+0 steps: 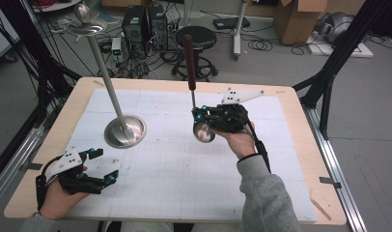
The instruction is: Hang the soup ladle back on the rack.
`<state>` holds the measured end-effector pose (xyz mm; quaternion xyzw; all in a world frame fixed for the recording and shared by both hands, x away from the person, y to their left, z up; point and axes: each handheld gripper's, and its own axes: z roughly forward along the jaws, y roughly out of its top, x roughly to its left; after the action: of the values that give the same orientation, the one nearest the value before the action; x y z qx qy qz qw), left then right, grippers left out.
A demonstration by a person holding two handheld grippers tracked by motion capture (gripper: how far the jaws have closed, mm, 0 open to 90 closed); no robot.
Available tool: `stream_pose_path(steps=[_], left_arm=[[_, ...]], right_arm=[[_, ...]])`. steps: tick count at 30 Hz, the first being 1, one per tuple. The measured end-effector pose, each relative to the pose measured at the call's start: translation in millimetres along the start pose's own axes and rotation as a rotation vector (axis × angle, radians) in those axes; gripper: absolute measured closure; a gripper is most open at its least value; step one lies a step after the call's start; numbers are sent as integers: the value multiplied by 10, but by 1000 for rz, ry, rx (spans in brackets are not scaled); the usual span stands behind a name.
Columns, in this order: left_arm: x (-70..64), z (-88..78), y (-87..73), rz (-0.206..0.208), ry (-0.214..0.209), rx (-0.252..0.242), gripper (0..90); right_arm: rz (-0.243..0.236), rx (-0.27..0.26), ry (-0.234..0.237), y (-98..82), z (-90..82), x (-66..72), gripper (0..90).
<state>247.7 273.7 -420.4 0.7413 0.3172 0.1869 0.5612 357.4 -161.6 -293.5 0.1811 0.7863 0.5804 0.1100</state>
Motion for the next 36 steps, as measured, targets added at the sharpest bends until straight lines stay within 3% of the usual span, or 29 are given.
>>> stream_pose_path(steps=[12, 23, 36], left_arm=[[1, 1, -7, -7, 4, 5, 18], [34, 6, -13, -15, 13, 13, 18], [31, 12, -9, -9, 18, 10, 18]], right_arm=[[-11, -23, -40, 168, 203, 27, 849], [-6, -45, -154, 243, 369, 24, 849], [-41, -12, -156, 362, 668, 146, 849]])
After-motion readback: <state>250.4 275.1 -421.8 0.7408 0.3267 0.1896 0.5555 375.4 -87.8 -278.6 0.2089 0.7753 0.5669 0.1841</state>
